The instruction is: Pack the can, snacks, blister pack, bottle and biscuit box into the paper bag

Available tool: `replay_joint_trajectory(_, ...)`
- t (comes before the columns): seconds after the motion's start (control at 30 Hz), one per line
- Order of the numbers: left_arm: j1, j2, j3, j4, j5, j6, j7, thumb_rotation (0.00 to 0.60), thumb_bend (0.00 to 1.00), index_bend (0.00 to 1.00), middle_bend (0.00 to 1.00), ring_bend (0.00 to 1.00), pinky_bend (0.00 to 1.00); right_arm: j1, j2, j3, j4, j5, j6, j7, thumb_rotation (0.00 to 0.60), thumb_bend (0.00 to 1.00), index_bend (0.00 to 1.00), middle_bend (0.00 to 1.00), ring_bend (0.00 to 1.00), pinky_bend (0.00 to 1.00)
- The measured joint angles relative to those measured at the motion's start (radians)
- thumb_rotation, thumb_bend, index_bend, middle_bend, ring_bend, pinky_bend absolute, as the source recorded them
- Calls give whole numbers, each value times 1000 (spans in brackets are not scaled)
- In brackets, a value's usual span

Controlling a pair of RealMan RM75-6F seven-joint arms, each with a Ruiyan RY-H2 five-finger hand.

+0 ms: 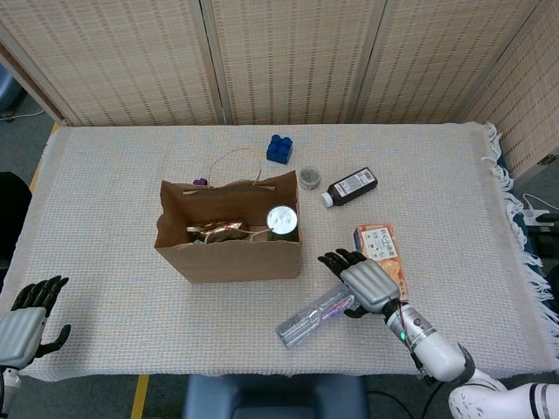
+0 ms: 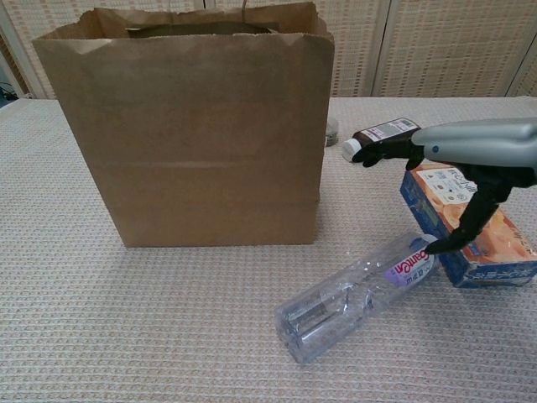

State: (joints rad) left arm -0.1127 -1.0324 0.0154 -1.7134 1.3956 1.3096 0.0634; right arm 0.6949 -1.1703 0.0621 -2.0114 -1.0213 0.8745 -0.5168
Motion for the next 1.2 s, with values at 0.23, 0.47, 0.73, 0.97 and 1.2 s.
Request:
replay_joint_trajectory(0.23,4,6,2,4,4,5,-14,600,412,33,0,0,20,68,-80,-37,-5,68,-33,-89,600,61,0,44,0,138)
replay_joint_trajectory(0.47,8,12,3,7,3,7,-29,600,413,33,0,0,20,115,-123,-72,-10,138,-36,-138,600,61,0,44,0,138)
replay_joint_trajectory(0.73,9,12,3,5,7,10,-27,600,413,33,0,0,21,161,-191,-115,25,194,-12,-210,600,61,0,44,0,138)
replay_joint_trajectory(0.97,9,10,3,7,10,11,-27,600,413,32,0,0,21,164,-291,-129,93,192,64,-247,600,60,0,46,8,161)
replay_joint_trajectory(1.2,8,12,4,7,11,8,-31,600,413,33,0,0,21,159,-342,-133,139,192,101,-256,600,136,251,238,207,402)
